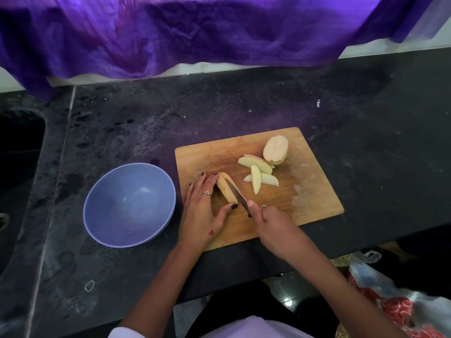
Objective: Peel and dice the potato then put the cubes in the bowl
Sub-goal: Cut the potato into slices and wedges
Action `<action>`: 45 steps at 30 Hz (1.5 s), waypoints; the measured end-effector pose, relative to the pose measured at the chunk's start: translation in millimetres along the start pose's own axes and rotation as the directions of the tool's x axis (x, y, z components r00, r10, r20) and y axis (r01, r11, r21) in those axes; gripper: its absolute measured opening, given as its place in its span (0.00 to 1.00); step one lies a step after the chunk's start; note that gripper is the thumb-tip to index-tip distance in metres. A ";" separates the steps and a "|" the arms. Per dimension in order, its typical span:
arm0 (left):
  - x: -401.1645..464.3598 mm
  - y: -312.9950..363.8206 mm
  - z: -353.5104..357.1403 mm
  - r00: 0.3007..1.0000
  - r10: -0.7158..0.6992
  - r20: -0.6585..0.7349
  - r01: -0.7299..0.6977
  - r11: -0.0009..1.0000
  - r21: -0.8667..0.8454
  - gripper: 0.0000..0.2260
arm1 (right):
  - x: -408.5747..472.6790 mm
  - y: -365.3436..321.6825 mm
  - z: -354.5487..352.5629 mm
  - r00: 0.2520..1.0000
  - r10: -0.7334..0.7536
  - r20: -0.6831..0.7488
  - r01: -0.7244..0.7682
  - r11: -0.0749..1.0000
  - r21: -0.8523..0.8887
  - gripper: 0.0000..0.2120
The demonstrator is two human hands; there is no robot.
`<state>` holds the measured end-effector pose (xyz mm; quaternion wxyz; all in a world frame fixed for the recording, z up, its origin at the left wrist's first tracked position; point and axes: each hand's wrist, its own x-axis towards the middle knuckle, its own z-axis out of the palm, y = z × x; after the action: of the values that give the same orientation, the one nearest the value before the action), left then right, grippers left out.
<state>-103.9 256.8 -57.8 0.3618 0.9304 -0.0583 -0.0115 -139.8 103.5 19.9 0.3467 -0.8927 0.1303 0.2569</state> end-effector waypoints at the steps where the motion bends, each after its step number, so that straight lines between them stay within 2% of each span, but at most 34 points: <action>1: -0.4 0.5 0.0 1.000 0.009 -0.005 -0.009 1.000 0.004 0.33 | 5.3 -3.4 0.1 1.000 0.007 0.001 -0.007 1.000 -0.018 0.25; 11: -2.0 5.4 -2.6 0.995 0.099 -0.029 -0.099 0.995 0.015 0.31 | 48.5 -30.4 12.6 0.986 0.166 -0.032 -0.168 0.983 -0.076 0.24; 21: -1.3 8.1 -3.2 0.994 0.099 -0.043 -0.098 0.995 0.031 0.31 | 33.4 -9.0 20.7 0.990 0.075 -0.118 -0.102 0.965 -0.240 0.28; 25: -2.0 10.1 -4.4 0.994 0.097 -0.050 -0.096 0.995 0.024 0.31 | 44.3 -13.5 2.9 0.977 0.099 -0.187 -0.129 0.980 -0.150 0.29; 27: -2.5 10.2 -4.5 0.994 0.098 -0.048 -0.097 0.995 0.026 0.31 | 41.4 -13.5 -9.7 0.984 0.105 -0.141 -0.117 0.990 -0.078 0.28; 32: -1.4 3.8 0.0 0.992 0.124 -0.015 -0.123 0.990 0.070 0.35 | 16.5 -18.5 -18.2 0.999 0.015 -0.043 -0.014 1.000 0.028 0.23; 36: -1.8 1.5 1.5 0.992 0.122 -0.003 -0.122 0.989 0.082 0.36 | 10.7 -24.4 -3.0 1.000 -0.008 -0.010 0.008 1.000 0.005 0.25; 41: -1.4 3.1 0.2 0.993 0.121 0.009 -0.121 0.988 0.100 0.32 | 12.4 -26.9 3.9 1.000 -0.001 -0.028 0.000 1.000 -0.012 0.24; 45: -1.6 4.1 -0.5 0.992 0.126 0.019 -0.127 0.986 0.107 0.32 | 15.8 -26.3 5.2 0.999 0.009 -0.034 -0.010 1.000 -0.012 0.25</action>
<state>-105.9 254.3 -54.7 0.3106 0.9429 -0.1200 0.0088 -117.8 125.3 22.5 0.3376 -0.8984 0.1389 0.2441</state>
